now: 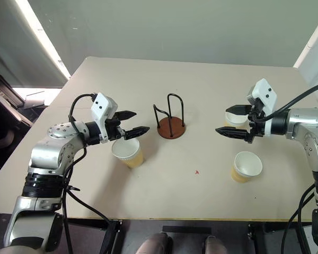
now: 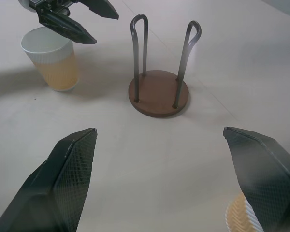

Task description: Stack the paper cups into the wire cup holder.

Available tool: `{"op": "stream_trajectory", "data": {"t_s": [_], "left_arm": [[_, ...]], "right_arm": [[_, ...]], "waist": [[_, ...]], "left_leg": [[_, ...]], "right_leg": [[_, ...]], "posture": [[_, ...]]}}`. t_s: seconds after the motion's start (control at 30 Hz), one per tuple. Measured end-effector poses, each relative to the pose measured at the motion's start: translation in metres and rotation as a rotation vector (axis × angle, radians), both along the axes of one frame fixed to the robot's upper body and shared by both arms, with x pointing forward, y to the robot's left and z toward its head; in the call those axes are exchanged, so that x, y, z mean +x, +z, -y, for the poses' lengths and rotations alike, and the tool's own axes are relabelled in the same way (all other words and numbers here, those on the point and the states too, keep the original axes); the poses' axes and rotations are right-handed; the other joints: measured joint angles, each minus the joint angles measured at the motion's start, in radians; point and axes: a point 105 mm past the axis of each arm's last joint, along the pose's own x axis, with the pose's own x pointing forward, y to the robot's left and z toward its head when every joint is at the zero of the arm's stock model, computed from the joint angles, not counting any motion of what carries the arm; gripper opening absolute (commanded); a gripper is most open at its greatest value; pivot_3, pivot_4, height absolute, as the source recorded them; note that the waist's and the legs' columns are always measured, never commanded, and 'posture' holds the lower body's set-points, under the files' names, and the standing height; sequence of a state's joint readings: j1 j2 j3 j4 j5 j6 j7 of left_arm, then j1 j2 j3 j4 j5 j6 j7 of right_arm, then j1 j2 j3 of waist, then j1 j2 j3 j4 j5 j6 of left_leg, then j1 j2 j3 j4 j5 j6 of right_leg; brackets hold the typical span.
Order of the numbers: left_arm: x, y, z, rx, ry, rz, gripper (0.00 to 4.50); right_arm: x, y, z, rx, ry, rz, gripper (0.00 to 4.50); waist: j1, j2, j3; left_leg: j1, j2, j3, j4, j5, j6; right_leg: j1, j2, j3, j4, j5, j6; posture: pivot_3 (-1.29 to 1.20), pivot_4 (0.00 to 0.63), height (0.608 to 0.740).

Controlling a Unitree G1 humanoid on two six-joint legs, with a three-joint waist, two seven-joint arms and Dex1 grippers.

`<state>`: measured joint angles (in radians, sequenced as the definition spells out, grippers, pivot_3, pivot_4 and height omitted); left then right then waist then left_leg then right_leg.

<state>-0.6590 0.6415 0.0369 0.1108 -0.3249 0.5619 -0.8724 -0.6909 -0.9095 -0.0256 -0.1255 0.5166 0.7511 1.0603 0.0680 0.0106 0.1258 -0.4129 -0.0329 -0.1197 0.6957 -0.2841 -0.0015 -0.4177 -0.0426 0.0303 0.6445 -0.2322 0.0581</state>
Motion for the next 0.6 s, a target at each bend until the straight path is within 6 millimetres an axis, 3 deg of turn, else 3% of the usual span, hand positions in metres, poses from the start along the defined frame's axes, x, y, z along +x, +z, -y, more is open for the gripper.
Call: {"op": "stream_trajectory", "data": {"t_s": [0.6], "left_arm": [[0.006,0.001,0.011,-0.027,-0.026,0.004,4.49]], "right_arm": [[0.000,0.004,0.003,-0.010,-0.028,0.002,4.34]], "waist": [[0.002,0.000,0.000]], "left_leg": [[0.000,0.000,0.000,0.000,0.000,0.000]], "right_leg": [[0.000,0.000,0.000,0.000,0.000,0.000]], "posture": [[0.00,0.150,0.740]]}}
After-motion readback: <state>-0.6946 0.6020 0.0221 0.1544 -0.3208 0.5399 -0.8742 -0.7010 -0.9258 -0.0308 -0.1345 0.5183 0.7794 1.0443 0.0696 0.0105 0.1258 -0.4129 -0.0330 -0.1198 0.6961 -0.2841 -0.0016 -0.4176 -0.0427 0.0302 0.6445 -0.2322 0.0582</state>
